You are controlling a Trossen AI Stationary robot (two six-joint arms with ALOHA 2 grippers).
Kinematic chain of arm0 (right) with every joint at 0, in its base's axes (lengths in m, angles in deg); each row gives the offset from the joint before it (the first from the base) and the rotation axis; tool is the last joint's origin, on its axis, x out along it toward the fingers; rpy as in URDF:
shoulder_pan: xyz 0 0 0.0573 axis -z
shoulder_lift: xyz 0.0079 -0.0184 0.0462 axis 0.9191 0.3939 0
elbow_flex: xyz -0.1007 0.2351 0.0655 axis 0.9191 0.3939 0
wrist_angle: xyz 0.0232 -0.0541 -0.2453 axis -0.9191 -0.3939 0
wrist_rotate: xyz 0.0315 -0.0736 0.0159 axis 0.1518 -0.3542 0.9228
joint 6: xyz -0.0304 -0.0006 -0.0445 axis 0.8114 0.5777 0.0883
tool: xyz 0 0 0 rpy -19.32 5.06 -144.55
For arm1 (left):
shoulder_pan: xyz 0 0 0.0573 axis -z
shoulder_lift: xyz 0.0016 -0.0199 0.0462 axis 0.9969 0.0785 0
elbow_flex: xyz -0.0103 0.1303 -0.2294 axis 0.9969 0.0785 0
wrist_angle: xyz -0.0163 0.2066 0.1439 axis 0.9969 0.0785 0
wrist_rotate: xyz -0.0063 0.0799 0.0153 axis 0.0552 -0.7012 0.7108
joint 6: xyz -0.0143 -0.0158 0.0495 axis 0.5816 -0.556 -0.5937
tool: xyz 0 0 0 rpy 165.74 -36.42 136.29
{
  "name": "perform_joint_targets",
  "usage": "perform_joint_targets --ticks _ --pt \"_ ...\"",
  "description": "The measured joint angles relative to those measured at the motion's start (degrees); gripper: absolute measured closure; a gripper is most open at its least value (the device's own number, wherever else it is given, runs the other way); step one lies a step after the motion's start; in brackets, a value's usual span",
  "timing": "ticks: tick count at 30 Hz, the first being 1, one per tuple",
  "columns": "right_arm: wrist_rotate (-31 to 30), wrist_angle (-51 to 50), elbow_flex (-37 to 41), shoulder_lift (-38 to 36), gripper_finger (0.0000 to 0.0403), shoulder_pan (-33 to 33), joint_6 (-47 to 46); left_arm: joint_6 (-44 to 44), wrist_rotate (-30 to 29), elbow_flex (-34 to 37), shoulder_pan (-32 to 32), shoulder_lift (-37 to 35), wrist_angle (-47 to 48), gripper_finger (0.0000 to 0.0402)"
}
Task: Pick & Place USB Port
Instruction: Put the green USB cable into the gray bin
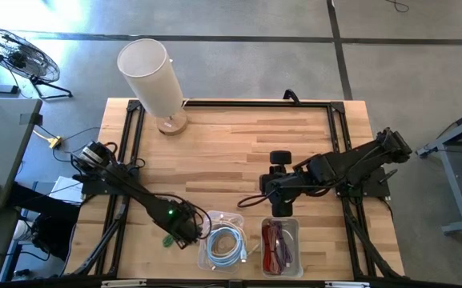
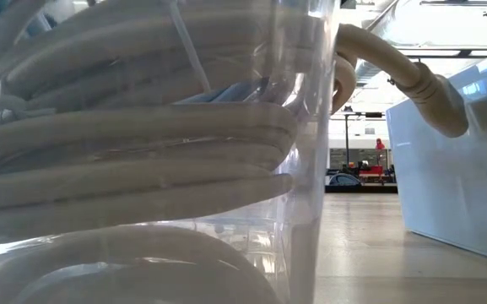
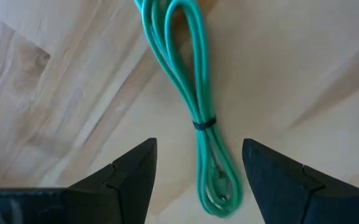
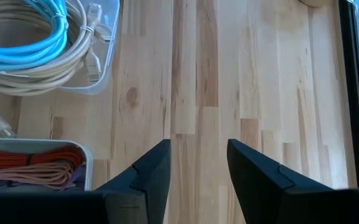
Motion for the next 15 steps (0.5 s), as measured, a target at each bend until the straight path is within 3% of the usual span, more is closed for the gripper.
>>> perform_joint_targets --ticks 12,15 --pt "0.0 -0.01 0.0 0.0 0.0254 0.0 0.46 -0.5 2.33 8.78 0.06 -0.27 -14.86 0.017" --pt "0.0 -0.02 0.0 0.0 0.0254 0.0 0.45 -0.45 3.24 10.34 -0.02 -0.4 -15.2 0.0189"
